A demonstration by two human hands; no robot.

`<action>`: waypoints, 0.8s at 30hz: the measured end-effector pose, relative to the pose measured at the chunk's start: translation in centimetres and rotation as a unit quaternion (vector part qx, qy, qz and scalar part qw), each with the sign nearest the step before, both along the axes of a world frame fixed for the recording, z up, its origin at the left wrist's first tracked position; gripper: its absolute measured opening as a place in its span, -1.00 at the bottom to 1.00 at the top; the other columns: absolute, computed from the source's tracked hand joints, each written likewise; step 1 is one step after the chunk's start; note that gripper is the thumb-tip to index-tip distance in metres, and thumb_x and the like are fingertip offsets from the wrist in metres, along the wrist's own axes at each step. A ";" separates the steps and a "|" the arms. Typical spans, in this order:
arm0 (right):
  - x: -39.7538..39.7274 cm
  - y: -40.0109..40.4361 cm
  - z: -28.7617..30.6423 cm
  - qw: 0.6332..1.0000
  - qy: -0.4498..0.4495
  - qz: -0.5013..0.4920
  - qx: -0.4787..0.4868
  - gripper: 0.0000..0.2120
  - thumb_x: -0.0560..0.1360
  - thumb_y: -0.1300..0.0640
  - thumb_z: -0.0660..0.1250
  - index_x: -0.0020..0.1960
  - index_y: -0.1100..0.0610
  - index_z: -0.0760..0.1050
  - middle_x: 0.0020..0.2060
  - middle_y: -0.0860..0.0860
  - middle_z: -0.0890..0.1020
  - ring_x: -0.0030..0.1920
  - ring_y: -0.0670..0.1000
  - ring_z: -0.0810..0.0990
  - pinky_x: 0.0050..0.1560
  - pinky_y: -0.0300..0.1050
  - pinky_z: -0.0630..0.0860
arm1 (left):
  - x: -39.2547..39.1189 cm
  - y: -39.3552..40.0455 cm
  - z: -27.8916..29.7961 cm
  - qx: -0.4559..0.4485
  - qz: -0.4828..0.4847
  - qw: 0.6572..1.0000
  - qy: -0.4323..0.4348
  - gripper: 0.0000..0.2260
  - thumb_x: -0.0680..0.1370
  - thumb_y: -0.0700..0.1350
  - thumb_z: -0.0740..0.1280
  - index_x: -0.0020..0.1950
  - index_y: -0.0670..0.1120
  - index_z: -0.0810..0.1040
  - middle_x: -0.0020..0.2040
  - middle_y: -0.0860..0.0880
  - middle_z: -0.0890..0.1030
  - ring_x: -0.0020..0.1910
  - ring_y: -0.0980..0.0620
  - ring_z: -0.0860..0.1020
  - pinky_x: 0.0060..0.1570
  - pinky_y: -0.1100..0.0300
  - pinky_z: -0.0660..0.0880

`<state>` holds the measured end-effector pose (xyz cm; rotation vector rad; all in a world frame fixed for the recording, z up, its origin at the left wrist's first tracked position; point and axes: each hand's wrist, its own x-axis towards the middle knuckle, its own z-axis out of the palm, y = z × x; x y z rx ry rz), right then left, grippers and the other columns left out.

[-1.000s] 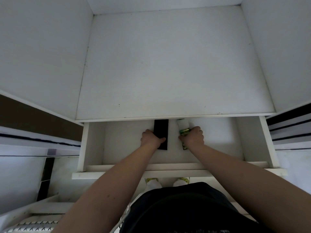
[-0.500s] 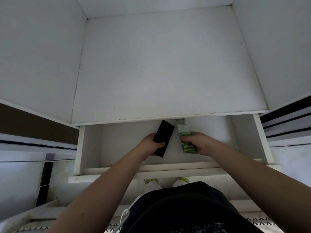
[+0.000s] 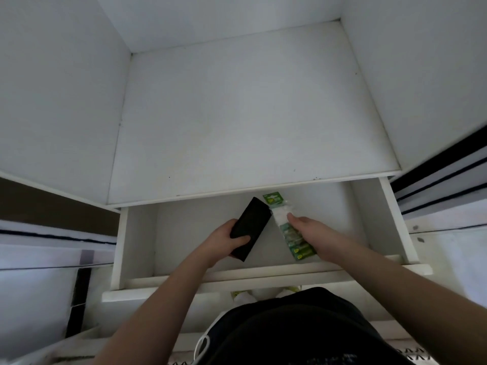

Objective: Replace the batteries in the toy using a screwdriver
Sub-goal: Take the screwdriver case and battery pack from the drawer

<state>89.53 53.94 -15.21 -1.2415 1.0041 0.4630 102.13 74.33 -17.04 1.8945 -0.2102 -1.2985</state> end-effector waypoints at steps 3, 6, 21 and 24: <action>-0.7 -0.6 0.7 0.997 -0.004 0.040 -0.060 -0.62 0.61 -0.15 0.14 0.13 0.15 0.46 -0.01 0.13 0.61 -0.03 0.12 0.60 0.06 -0.02 0.52 | -0.8 0.5 0.5 -0.002 0.009 1.000 0.002 -0.74 0.54 -0.16 0.41 0.20 -0.07 0.48 0.09 -0.16 0.62 0.00 -0.11 0.64 -0.08 0.06 0.63; -1.7 -0.9 1.3 0.992 -0.019 0.047 -0.119 -0.61 0.61 -0.15 0.13 0.11 0.16 0.47 -0.05 0.12 0.60 -0.08 0.09 0.59 -0.03 -0.06 0.50 | -1.6 0.5 1.0 -0.013 0.013 1.000 0.004 -0.72 0.54 -0.16 0.41 0.23 -0.08 0.49 0.10 -0.17 0.63 0.02 -0.12 0.65 0.01 -0.01 0.62; -8.1 3.7 6.5 0.955 -0.026 -0.160 -0.250 -0.64 0.60 -0.18 0.12 0.00 0.09 0.49 -0.19 0.06 0.60 -0.19 0.04 0.59 -0.19 -0.09 0.48 | -2.0 -2.1 4.4 -0.123 -0.169 0.975 0.073 -0.67 0.55 -0.24 0.38 0.27 -0.14 0.39 0.14 -0.15 0.65 0.05 -0.17 0.66 0.11 -0.09 0.57; -9.7 5.2 6.6 0.940 -0.012 -0.224 -0.256 -0.63 0.59 -0.22 0.12 -0.03 0.04 0.50 -0.19 0.09 0.62 -0.16 0.09 0.61 -0.04 0.02 0.54 | -2.3 -3.0 5.2 -0.142 -0.209 0.964 0.085 -0.64 0.54 -0.23 0.39 0.29 -0.12 0.37 0.16 -0.14 0.64 0.07 -0.18 0.65 0.18 -0.15 0.53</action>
